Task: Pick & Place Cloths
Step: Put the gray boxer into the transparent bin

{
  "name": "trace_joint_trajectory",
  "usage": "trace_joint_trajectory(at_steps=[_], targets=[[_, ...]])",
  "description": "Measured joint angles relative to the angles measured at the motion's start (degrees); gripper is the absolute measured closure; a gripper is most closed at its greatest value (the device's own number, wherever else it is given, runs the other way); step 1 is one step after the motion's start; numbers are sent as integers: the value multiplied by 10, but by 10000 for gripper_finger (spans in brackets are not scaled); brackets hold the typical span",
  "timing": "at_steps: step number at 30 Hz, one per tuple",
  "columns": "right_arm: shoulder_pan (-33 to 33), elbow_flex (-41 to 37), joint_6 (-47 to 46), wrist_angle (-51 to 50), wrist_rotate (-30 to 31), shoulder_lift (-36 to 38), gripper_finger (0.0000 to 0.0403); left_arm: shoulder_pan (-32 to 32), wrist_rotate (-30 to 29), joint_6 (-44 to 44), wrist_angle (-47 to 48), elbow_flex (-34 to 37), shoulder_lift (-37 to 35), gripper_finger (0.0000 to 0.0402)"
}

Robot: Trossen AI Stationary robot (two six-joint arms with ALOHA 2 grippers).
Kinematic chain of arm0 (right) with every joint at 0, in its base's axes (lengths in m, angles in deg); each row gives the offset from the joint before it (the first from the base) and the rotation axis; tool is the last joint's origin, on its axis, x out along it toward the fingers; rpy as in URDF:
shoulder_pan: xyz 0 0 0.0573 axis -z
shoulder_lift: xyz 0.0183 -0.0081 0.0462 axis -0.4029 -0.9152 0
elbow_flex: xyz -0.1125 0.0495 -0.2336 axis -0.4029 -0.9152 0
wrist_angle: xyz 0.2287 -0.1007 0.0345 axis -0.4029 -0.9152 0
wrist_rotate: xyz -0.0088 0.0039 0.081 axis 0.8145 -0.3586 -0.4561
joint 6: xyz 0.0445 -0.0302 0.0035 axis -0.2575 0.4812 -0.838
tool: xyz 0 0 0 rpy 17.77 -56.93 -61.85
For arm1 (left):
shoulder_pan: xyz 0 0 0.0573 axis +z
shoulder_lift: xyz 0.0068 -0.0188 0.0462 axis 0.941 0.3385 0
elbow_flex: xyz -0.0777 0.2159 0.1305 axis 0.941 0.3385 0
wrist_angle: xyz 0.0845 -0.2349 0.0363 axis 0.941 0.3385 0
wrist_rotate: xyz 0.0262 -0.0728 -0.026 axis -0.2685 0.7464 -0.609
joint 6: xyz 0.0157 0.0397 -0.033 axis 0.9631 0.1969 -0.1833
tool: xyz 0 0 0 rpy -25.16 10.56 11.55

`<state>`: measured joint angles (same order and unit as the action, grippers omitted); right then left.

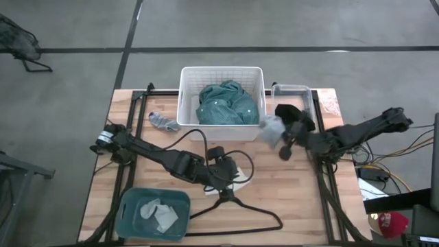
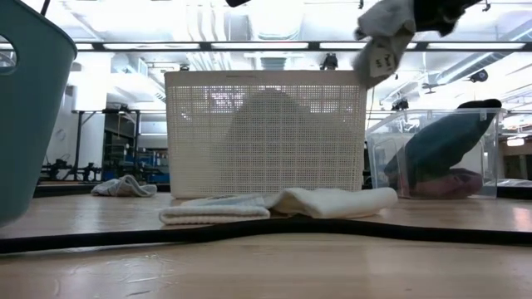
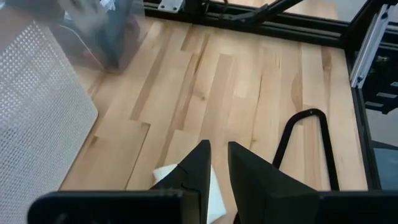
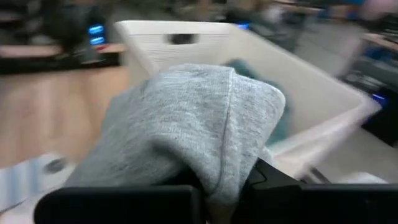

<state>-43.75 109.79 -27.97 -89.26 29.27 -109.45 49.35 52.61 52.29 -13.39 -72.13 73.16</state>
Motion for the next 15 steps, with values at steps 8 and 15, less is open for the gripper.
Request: trace_joint_trajectory(at_steps=[8, 15], targets=[[18, 0, -79, -103, 105, 101, 382, 0, 0, 1, 1, 1, 0, 339], [81, 0, -135, -181, 164, 110, 381, 0, 0, -8, 1, 1, 0, 339]])
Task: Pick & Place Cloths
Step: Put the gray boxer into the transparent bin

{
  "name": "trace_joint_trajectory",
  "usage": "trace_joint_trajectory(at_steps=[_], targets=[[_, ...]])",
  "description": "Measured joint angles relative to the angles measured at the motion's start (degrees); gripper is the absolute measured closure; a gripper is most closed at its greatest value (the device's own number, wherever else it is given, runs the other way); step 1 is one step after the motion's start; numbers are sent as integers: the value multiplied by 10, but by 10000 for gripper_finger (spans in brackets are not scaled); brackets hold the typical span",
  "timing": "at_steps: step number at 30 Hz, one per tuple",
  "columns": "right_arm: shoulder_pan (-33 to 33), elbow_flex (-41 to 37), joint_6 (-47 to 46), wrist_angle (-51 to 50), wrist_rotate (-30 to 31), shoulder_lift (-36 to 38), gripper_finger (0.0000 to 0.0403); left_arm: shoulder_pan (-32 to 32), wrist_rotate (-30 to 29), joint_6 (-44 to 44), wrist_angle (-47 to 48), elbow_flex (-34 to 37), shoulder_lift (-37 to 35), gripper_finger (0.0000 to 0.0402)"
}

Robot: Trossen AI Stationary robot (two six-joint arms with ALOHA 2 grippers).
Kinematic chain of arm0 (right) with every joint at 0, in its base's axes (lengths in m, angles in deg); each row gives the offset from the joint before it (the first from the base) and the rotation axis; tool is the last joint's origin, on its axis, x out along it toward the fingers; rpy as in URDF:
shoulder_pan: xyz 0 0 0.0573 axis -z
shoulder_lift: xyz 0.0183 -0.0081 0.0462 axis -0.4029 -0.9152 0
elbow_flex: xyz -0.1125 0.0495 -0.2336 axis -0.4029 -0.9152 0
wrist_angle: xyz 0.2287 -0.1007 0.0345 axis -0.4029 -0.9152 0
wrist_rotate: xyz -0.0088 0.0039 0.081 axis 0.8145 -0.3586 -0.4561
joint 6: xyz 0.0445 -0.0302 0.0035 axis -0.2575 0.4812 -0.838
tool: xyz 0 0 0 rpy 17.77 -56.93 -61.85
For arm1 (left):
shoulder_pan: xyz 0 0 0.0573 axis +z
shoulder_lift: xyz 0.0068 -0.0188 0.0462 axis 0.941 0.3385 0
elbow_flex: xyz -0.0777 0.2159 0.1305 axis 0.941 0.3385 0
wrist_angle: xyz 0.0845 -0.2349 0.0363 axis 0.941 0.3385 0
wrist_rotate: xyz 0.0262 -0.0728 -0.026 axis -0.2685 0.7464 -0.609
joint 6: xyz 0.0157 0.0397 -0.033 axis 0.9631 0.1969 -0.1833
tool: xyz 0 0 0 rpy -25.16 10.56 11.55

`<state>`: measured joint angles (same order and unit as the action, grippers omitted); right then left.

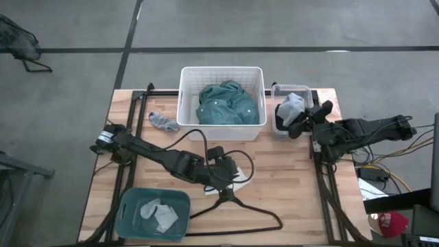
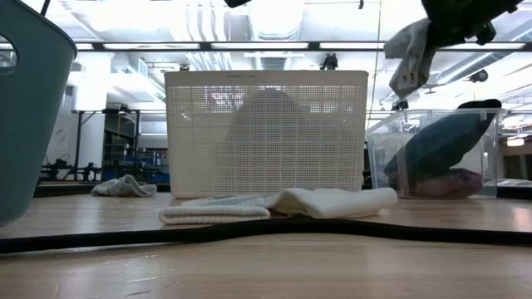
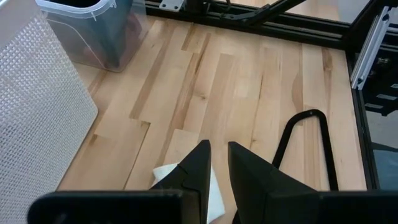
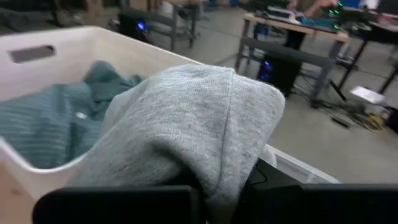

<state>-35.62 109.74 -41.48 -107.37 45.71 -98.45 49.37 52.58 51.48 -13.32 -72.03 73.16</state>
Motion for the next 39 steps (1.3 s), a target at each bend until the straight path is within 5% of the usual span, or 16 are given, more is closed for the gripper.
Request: trace_joint_trajectory(at_steps=[11, 29, 36, 39], targets=[[104, -17, -13, -18, -40, -54, 349, 0, 0, -2, 10, 0, 0, 339], [143, -19, -54, -22, -48, -89, 99, 1, -6, -45, 2, 69, 0, 339], [183, -5, -136, -92, -110, -75, 89, 1, -7, -48, -12, 86, 0, 339], [225, 13, -176, -156, -200, -74, 107, 1, -8, -49, -23, 86, 0, 339]])
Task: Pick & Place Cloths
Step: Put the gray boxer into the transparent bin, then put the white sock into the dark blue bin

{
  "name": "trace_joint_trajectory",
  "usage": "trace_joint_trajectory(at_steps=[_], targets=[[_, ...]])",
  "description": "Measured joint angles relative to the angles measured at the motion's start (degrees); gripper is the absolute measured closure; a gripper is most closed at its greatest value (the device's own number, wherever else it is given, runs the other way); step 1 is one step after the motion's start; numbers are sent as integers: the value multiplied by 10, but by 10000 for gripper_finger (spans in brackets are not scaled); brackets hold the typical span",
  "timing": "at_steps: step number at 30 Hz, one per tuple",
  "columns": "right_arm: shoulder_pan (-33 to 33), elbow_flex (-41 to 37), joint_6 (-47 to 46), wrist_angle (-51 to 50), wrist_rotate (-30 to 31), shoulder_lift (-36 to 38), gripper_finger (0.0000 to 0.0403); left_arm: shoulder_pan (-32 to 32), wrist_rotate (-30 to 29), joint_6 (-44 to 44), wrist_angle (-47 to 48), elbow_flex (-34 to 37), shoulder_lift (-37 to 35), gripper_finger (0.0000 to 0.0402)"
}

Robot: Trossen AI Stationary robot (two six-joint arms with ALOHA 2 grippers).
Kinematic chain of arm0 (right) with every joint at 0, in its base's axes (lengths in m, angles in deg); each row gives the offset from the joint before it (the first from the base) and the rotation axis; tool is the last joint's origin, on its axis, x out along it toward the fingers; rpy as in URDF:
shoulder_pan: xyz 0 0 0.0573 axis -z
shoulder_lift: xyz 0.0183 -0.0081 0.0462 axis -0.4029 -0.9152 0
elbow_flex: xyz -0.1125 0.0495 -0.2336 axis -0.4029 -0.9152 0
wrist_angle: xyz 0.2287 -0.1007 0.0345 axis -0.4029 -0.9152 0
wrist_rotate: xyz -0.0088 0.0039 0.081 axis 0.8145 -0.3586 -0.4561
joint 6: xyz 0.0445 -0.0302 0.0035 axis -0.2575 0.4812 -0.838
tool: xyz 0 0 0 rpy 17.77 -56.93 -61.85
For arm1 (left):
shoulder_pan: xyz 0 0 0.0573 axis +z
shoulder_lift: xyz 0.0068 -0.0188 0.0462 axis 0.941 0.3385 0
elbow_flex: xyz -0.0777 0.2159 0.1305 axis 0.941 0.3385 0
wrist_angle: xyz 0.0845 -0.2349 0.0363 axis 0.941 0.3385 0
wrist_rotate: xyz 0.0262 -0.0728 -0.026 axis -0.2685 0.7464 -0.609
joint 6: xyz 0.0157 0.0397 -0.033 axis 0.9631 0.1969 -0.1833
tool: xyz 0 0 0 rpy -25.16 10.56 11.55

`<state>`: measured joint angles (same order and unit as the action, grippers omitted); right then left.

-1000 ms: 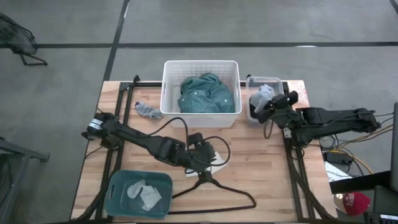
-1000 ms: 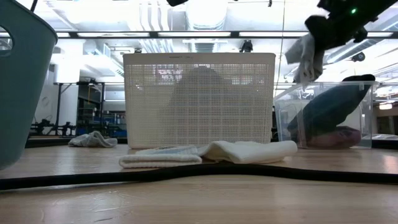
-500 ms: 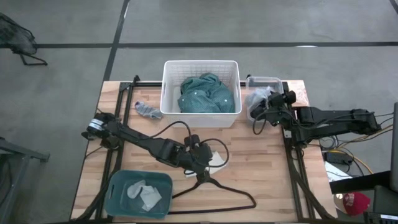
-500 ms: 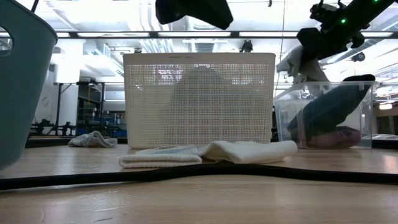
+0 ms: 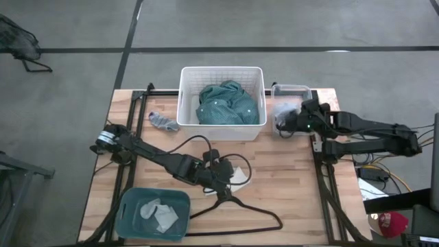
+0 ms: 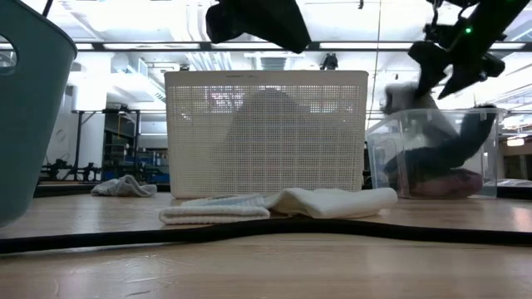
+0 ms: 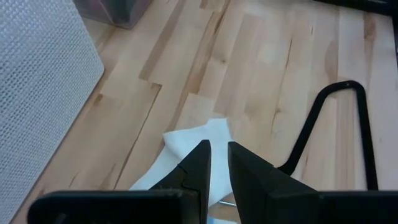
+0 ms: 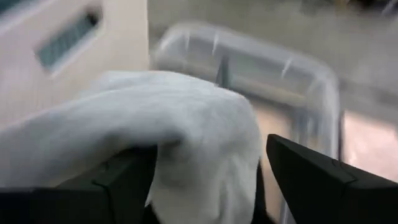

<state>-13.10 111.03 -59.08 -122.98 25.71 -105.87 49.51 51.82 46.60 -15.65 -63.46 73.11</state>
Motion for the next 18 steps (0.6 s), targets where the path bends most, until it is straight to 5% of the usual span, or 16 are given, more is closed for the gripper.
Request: trace_joint_trajectory(at_steps=[3, 18], targets=[[36, 11, -5, -53, -75, -3, 128, 0, 0, 0, -7, 0, 0, 339], [7, 12, 41, -11, -80, 3, 195, 1, 0, -3, -27, 34, 0, 339]])
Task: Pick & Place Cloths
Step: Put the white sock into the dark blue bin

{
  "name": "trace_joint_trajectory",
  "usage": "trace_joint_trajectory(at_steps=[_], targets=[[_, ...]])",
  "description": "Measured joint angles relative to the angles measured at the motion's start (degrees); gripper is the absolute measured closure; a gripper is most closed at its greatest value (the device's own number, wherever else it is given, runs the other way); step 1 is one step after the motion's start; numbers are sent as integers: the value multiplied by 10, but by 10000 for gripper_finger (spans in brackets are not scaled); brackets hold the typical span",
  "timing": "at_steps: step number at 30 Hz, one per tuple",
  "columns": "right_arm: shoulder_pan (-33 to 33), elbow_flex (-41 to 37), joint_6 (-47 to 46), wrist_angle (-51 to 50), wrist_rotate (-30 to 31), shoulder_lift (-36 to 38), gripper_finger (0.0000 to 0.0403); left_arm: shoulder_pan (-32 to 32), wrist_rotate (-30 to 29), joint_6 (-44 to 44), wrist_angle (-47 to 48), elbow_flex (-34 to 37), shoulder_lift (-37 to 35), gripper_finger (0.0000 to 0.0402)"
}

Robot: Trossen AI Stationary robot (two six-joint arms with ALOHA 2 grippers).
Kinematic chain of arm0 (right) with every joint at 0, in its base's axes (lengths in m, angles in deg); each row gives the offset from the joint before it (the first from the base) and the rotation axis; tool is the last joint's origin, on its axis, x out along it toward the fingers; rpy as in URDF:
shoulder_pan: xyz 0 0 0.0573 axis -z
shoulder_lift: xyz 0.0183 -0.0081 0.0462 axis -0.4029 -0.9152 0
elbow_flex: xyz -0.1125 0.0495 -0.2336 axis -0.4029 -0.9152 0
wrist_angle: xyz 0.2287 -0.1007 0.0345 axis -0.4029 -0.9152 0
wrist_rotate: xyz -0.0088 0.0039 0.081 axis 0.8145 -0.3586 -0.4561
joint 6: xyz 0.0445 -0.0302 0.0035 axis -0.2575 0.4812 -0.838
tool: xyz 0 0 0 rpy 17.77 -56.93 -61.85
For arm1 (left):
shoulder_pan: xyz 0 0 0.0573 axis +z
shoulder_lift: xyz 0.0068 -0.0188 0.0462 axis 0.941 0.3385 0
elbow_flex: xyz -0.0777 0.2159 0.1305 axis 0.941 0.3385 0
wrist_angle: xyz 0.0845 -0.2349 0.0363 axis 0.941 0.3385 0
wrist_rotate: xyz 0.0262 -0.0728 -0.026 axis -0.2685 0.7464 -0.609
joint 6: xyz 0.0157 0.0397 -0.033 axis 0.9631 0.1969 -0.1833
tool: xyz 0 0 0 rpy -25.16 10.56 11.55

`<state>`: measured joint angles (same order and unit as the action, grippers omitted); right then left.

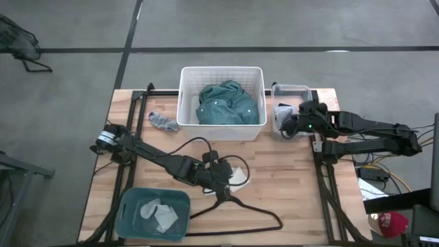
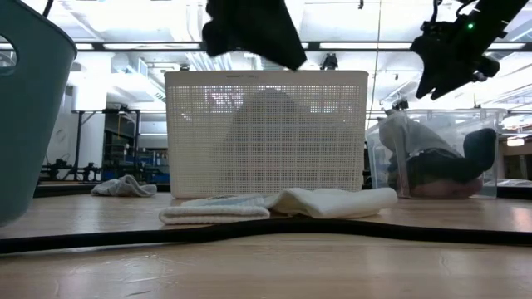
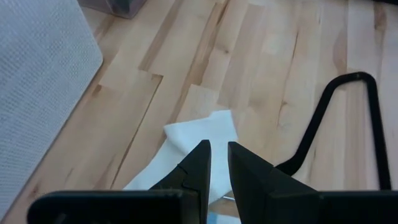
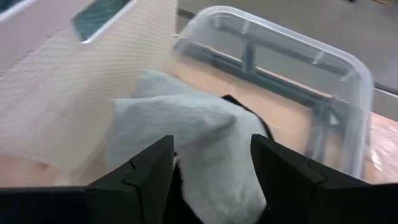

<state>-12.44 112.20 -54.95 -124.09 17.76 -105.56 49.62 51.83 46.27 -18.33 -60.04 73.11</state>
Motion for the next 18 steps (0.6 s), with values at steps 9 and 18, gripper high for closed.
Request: trace_joint_trajectory(at_steps=[9, 18], targets=[[-94, -3, 2, 53, 0, 0, 211, 18, 24, -23, -142, 100, 0, 339], [-171, -4, 6, 96, 0, 0, 232, 17, 23, -14, -219, 158, 0, 322]])
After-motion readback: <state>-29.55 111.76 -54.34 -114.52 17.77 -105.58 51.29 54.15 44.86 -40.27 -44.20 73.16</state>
